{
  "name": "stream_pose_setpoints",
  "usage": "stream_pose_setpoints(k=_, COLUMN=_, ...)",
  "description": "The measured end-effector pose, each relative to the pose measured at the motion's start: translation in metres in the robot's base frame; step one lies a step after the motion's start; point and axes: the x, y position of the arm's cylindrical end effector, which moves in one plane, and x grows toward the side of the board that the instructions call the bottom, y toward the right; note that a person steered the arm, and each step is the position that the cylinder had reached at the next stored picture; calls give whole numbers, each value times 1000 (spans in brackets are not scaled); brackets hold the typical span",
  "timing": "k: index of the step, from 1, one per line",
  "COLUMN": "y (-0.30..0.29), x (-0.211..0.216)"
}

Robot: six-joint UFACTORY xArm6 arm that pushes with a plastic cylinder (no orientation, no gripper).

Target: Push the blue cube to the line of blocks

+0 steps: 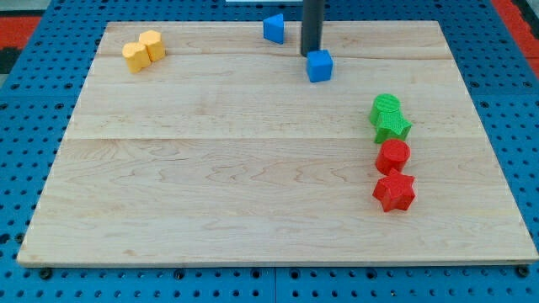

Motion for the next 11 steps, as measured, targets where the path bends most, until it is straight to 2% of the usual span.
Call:
stream_pose_setpoints(k=2, y=0, x=37)
stream_pose_setpoints(k=4, y=-33, x=66)
stream_pose_setpoints(k=5, y=-12, x=72)
stream_pose_setpoints(k=8, y=-3, x=52)
stream_pose_setpoints(k=10, y=48, x=56)
stream_pose_setpoints(k=11, y=54, x=55)
